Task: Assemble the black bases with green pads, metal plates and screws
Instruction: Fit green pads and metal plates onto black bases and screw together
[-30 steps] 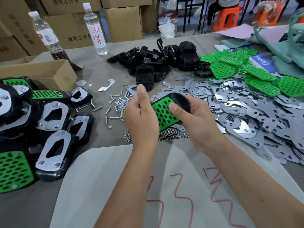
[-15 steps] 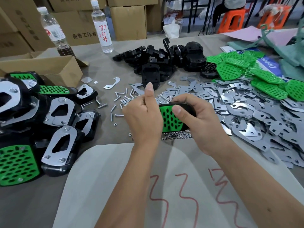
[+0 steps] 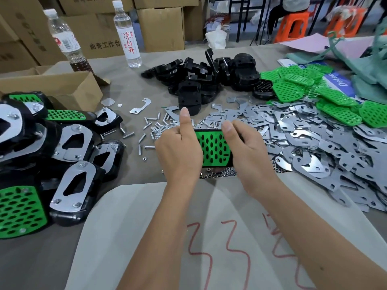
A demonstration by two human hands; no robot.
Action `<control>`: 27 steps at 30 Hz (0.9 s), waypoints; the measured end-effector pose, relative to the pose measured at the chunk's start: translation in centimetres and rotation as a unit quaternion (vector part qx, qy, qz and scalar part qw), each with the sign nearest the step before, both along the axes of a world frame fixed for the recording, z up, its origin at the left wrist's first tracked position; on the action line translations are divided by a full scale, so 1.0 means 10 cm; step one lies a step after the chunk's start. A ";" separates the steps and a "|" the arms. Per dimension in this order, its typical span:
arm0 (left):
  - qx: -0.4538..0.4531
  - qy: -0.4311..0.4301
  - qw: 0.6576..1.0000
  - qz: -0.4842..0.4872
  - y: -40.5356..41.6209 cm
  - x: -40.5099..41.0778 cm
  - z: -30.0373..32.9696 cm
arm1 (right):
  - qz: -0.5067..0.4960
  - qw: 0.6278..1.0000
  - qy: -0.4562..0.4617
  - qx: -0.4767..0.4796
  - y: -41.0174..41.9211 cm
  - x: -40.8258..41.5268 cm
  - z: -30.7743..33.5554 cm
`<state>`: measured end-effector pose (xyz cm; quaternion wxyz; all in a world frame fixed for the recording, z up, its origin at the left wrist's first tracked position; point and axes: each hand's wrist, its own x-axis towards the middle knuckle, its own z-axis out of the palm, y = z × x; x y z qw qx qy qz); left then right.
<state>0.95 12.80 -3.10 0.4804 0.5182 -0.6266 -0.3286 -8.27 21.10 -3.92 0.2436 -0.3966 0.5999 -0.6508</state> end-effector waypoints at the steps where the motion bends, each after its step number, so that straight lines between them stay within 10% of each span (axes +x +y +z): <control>1: 0.007 0.008 1.000 -0.006 -0.01 -0.01 0.00 | -0.022 0.999 0.030 0.004 0.00 0.01 0.01; 11: -0.045 -0.032 0.947 -0.317 -0.03 0.03 -0.03 | -0.033 0.995 0.081 0.039 0.08 -0.26 0.01; 14: -0.014 0.015 0.977 -0.213 -0.12 0.08 -0.02 | -0.039 0.999 0.034 0.009 0.09 -0.28 0.01; 19: 0.159 0.334 0.928 0.038 -0.45 0.45 0.06 | 0.015 0.924 0.370 0.095 0.05 -0.13 -0.05; 27: 0.210 0.374 0.903 0.030 -0.61 0.65 0.04 | 0.051 0.806 0.533 0.255 -0.48 0.35 0.17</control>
